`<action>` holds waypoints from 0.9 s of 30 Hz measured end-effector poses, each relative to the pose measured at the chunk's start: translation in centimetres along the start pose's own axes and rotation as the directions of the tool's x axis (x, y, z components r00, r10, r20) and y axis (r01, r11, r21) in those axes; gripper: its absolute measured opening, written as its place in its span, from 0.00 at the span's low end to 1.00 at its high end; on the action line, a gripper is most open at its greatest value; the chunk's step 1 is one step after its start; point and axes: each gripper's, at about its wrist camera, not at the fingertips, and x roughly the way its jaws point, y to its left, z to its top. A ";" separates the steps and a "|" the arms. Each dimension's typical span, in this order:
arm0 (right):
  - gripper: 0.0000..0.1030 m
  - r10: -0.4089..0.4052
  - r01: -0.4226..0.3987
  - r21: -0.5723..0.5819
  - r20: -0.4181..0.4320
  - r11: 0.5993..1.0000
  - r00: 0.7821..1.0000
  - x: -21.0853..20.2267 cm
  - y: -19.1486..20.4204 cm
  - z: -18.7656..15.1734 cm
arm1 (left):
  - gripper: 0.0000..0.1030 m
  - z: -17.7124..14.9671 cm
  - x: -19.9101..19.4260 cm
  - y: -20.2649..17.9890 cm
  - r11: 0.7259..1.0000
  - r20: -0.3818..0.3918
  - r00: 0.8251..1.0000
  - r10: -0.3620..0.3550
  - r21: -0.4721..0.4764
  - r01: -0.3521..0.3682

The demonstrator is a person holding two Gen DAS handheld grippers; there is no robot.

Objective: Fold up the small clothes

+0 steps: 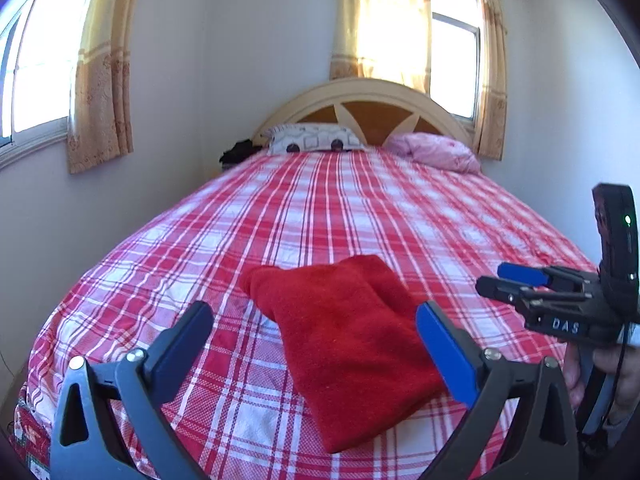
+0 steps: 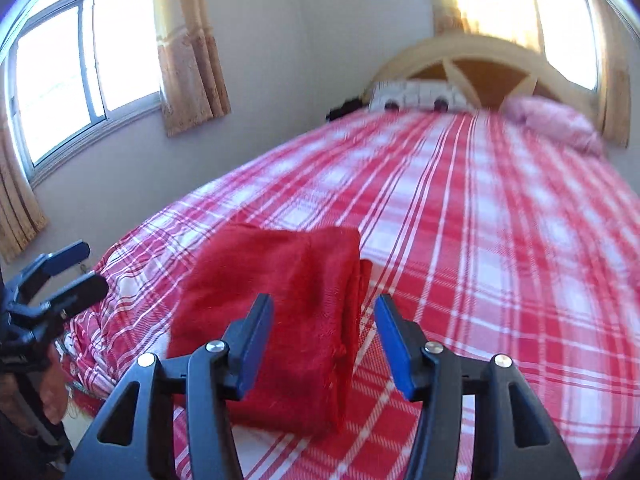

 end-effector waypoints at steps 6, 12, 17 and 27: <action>0.54 -0.045 0.045 -0.003 0.054 0.999 0.998 -5.6 1.6 -0.7 | 1.00 0.7 -2.9 -1.3 0.999 0.053 0.998 -0.033 0.012 0.032; 0.56 -0.051 0.053 -0.021 0.112 0.998 0.992 -9.4 2.8 -0.6 | 1.00 1.4 -5.1 -2.1 0.999 0.105 0.993 -0.045 0.011 0.044; 0.57 -0.055 0.060 -0.037 0.130 0.997 0.990 -10.4 3.4 -0.7 | 1.00 1.5 -4.9 -2.1 0.999 0.104 0.994 -0.045 -0.001 0.046; 0.57 -0.040 0.047 -0.044 0.148 0.998 0.988 -10.4 4.1 -1.7 | 1.00 0.9 -4.7 -2.3 1.000 0.101 0.995 -0.026 -0.003 0.027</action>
